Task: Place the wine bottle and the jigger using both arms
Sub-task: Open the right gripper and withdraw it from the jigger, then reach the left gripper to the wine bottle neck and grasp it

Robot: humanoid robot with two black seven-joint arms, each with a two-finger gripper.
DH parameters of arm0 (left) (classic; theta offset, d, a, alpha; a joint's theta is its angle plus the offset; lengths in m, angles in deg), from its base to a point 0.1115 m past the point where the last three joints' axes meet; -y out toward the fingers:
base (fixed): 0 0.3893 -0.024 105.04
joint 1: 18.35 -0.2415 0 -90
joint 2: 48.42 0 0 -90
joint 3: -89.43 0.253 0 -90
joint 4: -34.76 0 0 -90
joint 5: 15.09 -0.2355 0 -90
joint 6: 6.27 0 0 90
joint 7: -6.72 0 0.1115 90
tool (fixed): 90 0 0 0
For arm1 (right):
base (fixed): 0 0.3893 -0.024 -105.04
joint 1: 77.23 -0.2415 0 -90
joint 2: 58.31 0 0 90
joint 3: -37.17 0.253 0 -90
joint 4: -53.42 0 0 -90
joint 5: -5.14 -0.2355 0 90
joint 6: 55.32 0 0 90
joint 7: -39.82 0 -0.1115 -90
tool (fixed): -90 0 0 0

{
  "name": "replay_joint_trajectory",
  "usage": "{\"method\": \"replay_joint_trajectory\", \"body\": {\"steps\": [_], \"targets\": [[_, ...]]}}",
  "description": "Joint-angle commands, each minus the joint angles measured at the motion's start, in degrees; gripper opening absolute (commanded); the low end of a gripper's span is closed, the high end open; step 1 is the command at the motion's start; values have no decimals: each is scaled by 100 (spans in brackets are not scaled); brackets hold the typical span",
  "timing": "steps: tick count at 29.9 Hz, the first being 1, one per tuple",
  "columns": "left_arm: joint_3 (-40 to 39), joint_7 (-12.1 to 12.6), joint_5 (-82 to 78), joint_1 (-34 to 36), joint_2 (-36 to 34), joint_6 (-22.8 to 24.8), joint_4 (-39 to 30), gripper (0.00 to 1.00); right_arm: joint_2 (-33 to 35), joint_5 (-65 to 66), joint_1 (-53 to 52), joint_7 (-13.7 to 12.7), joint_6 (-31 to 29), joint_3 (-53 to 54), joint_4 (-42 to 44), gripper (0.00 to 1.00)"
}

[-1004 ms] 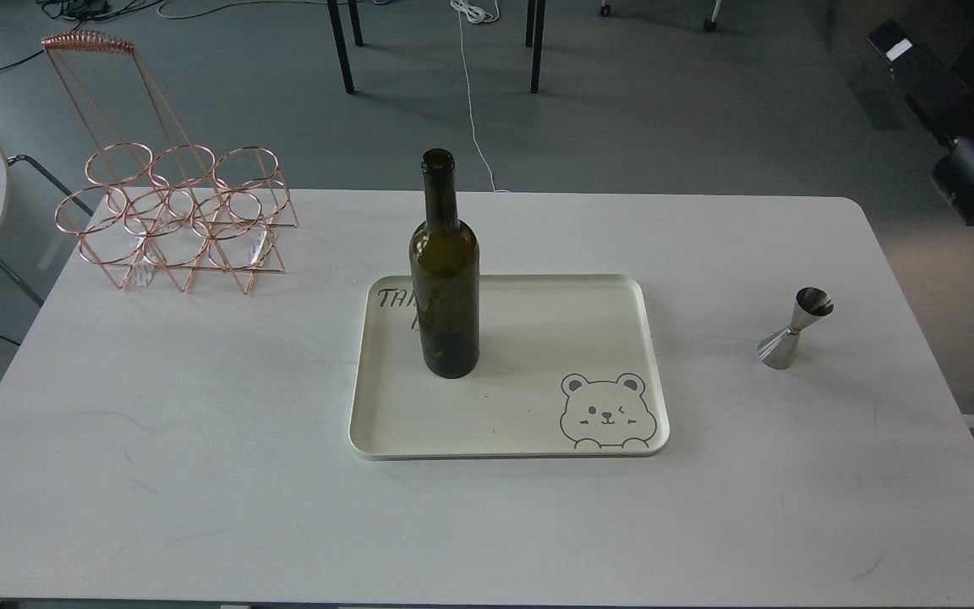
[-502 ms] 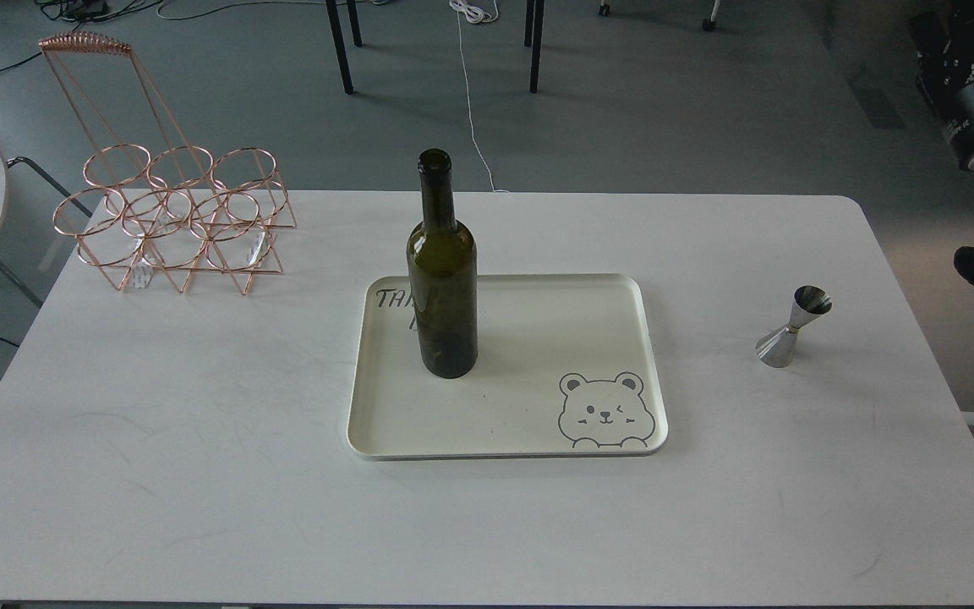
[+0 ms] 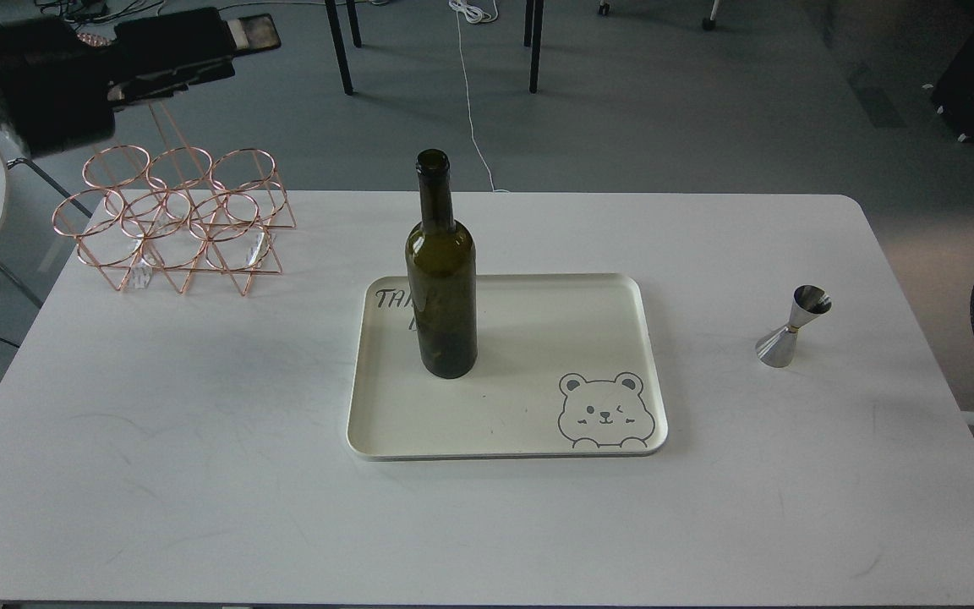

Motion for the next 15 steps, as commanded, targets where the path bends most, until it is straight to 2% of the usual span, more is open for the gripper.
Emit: {"method": "replay_joint_trajectory", "body": {"steps": [1, 4, 8, 15], "targets": [[369, 2, -386, -2, -263, -198, -575, 98, -56, -236, -71, -31, -435, 10, 374, 98], [440, 2, -473, -2, -273, -496, -857, 95, -64, -219, -71, -22, -435, 1, 392, 98], [458, 2, -1534, -2, 113, -857, -876, 94, -82, -219, -80, -22, -435, -17, 384, 98], [739, 2, -2951, -116, 720, -1078, -876, 94, -73, -219, -185, -22, -435, -25, 392, 98]]}}
